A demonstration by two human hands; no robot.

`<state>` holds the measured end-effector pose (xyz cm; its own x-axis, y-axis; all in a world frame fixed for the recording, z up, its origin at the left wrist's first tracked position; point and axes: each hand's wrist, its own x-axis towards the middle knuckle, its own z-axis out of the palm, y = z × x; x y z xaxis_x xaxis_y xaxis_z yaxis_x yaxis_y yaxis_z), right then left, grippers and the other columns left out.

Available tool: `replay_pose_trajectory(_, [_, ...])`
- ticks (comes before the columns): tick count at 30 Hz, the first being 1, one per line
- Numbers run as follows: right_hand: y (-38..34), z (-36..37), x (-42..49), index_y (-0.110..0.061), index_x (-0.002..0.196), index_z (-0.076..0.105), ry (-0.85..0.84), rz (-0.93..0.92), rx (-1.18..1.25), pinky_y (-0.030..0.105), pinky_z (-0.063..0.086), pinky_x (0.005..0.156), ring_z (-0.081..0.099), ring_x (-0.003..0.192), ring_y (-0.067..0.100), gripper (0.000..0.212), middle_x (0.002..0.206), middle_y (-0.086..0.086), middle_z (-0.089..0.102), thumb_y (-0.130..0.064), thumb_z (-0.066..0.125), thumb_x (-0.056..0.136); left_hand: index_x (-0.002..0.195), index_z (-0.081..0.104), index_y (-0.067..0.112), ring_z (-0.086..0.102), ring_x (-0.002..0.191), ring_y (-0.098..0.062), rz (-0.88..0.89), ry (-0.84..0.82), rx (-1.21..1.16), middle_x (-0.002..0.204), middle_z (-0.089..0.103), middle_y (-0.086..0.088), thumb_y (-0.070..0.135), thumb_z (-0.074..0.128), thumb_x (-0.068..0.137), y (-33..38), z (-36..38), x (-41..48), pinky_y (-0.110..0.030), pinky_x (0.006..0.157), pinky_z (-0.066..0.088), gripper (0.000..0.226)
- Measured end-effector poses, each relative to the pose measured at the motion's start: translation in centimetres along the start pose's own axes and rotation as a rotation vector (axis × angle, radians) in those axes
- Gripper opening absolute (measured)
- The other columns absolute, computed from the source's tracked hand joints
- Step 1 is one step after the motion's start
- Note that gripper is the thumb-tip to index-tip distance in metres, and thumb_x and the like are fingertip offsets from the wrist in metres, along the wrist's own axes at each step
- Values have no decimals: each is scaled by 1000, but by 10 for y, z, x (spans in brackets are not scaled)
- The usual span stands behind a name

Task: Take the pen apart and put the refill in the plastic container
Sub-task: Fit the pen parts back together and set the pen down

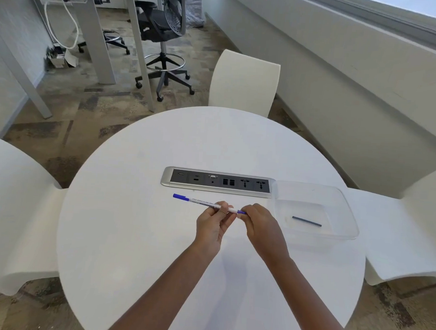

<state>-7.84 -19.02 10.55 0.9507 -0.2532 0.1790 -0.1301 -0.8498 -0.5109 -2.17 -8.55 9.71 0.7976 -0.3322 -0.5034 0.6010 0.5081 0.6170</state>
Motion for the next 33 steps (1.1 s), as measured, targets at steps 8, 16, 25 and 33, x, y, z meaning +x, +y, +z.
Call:
replay_pose_trajectory(8, [-2, 2, 3, -14, 58, 49, -42, 157, 281, 21, 29, 50, 43, 54, 13, 35, 56, -2, 49, -18, 45, 93, 81, 58, 4, 68, 57, -8, 52, -42, 13, 76, 60, -9, 2, 51, 92, -1, 1, -2, -17, 62, 58, 13])
replay_pose_trajectory(16, [-7, -4, 8, -17, 56, 54, -197, 381, 535, 22, 38, 52, 47, 50, 13, 47, 52, 1, 51, -34, 35, 96, 80, 58, 5, 67, 57, -7, 95, -35, 47, 77, 61, -9, 2, 54, 91, 0, 1, -2, -16, 64, 58, 13])
replay_pose_trajectory(25, [-5, -3, 4, -7, 91, 57, -12, 24, 129, 28, 35, 61, 47, 74, 19, 18, 82, 6, 58, -21, 45, 94, 81, 60, 5, 66, 69, -13, 74, 15, -7, 80, 61, -8, 4, 54, 91, 0, -1, -4, -15, 63, 58, 12])
replay_pose_trajectory(33, [-6, 0, 7, -8, 67, 55, -14, 140, 281, 25, 29, 54, 46, 63, 18, 26, 65, 4, 55, -12, 46, 91, 78, 58, 7, 67, 58, -5, 93, -16, 14, 78, 60, -7, 3, 53, 92, -1, 4, -5, -14, 63, 57, 15])
